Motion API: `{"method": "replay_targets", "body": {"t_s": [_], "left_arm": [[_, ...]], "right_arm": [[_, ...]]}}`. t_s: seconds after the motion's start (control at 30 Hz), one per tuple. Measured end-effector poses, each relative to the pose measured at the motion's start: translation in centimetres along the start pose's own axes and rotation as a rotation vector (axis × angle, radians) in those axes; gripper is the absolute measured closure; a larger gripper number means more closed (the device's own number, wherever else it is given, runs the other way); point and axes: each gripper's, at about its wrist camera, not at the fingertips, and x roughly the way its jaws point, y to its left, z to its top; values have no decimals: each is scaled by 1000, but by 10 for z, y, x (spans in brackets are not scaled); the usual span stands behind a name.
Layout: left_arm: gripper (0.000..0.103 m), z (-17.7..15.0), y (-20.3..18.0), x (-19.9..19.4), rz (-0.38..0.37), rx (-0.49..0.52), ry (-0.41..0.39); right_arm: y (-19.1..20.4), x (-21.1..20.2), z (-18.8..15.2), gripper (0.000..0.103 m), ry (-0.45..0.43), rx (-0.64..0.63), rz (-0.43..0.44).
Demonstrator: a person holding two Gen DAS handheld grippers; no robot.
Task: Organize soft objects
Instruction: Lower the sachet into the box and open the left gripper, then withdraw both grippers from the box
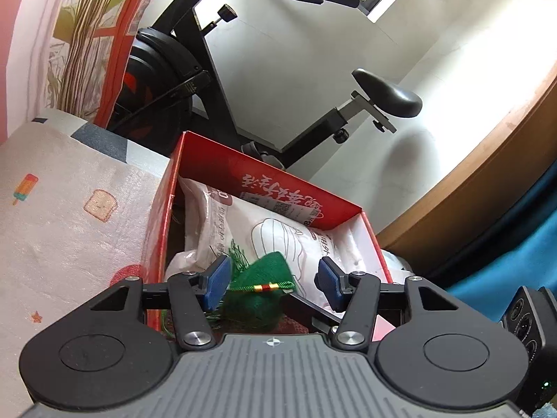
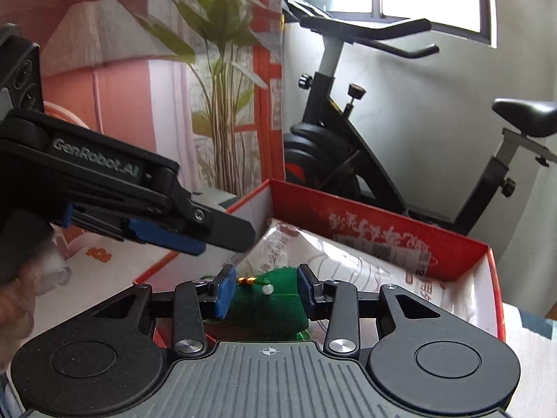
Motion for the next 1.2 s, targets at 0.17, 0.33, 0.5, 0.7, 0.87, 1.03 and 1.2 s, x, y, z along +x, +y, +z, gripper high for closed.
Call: {"method": "replay_targets", "body": {"t_s": [0.17,0.33,0.5,0.7,0.87,1.03,1.2], "left_arm": [[45,-1,-7,-14,76,80,-47],[45,-10,-13,-29,152,151,-94],[34,-23,-20,-43,217,215,-128],[6,-43,-30,-61,274,288,-168],[0,-58,-35,-72,295,320,-170],[0,-71,-33,-77,307,321,-155],[0,-84,-28,-79,323,312,-133]], "right_arm": [[-10,2,-17,66,39,35,-70],[-23,-16,-27,60,30,74,-145],[-37,-39,-39,42,2,131,-206],[-45,-72,-56,10,-56,190,-236],[-44,-94,-67,0,-93,209,-263],[-39,-112,-79,0,-122,245,-290],[-33,-119,-97,0,-112,271,-281]]}}
